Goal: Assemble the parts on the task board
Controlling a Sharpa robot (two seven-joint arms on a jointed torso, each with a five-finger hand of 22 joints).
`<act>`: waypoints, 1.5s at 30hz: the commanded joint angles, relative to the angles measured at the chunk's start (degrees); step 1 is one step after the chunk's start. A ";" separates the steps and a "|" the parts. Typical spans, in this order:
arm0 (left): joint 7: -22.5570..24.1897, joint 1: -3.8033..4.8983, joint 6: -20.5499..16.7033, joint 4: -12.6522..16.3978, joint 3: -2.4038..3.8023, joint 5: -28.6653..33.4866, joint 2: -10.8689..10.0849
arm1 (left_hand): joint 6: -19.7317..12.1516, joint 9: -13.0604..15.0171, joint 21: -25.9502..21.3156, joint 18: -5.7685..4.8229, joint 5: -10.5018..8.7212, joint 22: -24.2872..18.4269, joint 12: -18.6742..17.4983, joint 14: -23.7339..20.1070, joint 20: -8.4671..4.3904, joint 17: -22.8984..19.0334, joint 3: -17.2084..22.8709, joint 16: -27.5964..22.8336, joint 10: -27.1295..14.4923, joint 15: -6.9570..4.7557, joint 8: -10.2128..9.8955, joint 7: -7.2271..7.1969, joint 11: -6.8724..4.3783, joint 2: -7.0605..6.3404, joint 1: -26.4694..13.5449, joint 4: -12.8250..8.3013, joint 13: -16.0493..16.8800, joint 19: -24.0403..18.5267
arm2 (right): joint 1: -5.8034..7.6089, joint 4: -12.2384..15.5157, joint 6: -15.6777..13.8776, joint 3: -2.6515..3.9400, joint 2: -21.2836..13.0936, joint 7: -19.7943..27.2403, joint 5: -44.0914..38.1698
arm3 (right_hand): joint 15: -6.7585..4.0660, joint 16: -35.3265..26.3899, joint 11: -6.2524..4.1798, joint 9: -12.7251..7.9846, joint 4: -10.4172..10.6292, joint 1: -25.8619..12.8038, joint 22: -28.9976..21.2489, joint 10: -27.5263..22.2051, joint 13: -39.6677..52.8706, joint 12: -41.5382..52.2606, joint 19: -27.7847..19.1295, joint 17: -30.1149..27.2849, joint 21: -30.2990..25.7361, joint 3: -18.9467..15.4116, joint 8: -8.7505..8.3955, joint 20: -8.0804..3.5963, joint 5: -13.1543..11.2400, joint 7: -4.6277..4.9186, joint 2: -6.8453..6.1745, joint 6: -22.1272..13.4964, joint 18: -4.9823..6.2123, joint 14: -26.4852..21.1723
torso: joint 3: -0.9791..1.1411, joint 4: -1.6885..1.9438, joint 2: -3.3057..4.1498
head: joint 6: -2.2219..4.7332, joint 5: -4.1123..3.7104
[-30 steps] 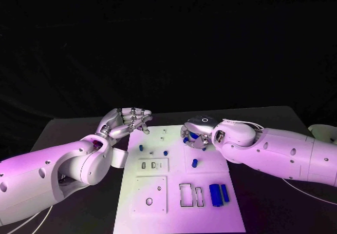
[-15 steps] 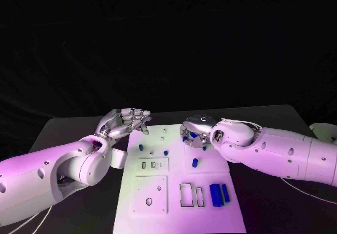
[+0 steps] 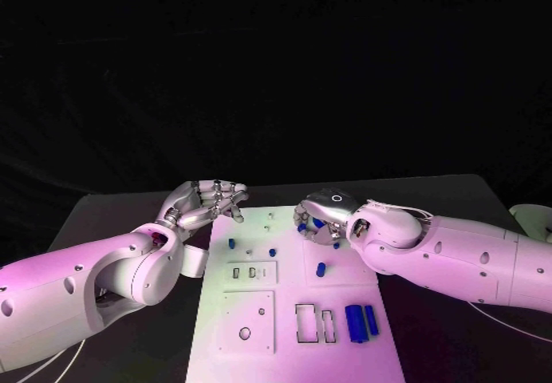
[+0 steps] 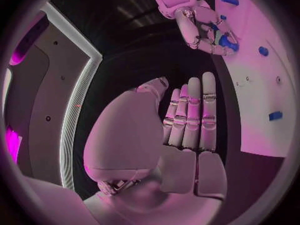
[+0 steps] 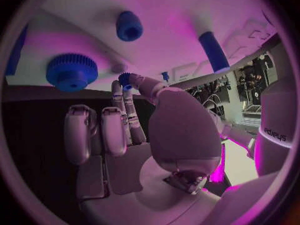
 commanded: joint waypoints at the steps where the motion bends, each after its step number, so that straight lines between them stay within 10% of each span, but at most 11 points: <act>1: 0.40 0.11 0.92 -0.21 0.05 0.50 0.00 | -0.46 0.07 0.36 0.51 -0.26 0.05 -0.24 -0.52 0.02 0.09 0.43 0.36 -0.48 0.03 -0.32 0.12 0.04 -0.09 -0.25 -0.07 0.03 -0.34 | 0.26 -0.54 -4.93 0.13 0.75 -1.40 -0.97 | -0.39 0.21 -0.93 0.62 0.06 0.55 2.69 1.23 -0.03 0.21 0.41 -0.01 0.39 0.15 0.42 -0.17 -0.24 -0.10 0.89 0.19 -1.14 2.33 | -0.02 0.15 0.19 | 0.33 -0.03; 20: 0.43 0.12 0.93 -0.27 0.05 1.20 0.40 | -0.47 0.11 0.52 0.51 -0.27 0.16 -0.21 -0.69 0.05 0.07 0.49 0.33 -0.48 0.06 -0.32 0.11 0.05 -0.09 -0.23 -0.10 0.04 -0.52 | -0.06 -8.46 -7.10 0.25 8.98 -1.42 0.55 | -0.20 0.39 -0.68 1.22 0.34 -0.14 2.73 0.73 0.20 -0.22 0.30 0.08 0.37 0.27 0.25 -0.07 -0.24 0.14 0.23 -0.83 -1.13 2.34 | 0.13 0.76 0.92 | 0.58 -0.37; 45: 0.32 0.12 0.99 -0.72 0.05 1.22 0.63 | -0.47 0.13 0.64 0.51 -0.28 0.25 -0.19 -0.78 0.07 0.05 0.53 0.32 -0.48 0.07 -0.32 0.10 0.05 -0.09 -0.21 -0.13 0.05 -0.64 | -0.29 -9.75 -8.93 0.46 11.11 -2.14 0.36 | -0.17 0.52 -0.64 1.33 0.42 -0.27 2.95 0.69 0.26 -0.26 0.42 0.29 0.49 0.30 0.24 -0.04 -0.25 0.19 0.13 -0.94 -1.18 2.38 | 0.07 1.24 1.41 | 0.73 -0.49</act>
